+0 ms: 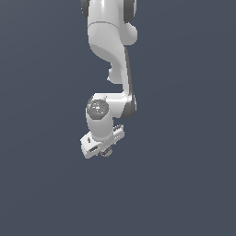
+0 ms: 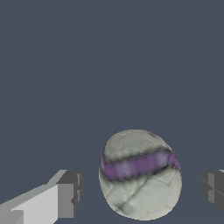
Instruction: Pick up the object and move it to a goal position.
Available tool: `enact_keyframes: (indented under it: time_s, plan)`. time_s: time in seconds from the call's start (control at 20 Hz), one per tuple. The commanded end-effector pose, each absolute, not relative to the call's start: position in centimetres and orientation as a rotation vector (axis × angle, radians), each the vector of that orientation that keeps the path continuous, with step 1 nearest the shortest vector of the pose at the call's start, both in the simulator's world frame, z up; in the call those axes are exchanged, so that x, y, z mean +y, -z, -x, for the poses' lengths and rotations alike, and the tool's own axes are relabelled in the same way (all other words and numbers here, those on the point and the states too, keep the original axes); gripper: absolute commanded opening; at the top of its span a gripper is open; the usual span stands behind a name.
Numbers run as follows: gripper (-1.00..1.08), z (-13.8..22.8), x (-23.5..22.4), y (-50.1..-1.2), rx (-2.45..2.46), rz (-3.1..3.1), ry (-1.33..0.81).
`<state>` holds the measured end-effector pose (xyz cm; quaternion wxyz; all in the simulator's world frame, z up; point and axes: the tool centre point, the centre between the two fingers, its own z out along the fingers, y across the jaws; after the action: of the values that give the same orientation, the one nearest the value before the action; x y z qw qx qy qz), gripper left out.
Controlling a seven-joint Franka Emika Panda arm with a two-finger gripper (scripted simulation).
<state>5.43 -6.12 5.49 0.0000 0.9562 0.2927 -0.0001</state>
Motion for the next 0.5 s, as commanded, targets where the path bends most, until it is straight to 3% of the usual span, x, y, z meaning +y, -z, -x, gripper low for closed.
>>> enact_keyframes:
  time_s: [0.0, 0.3, 0.35, 0.45]
  plan:
    - [1.0, -5.39, -6.11, -4.32, 0.921, -3.003, 0.0]
    - [1.0, -5.53, -6.15, -3.65, 0.921, -3.003, 0.0]
    - [-1.0, -5.53, -6.15, -3.65, 0.921, -3.003, 0.0]
    - [-1.0, -5.53, -6.15, -3.65, 0.921, -3.003, 0.0]
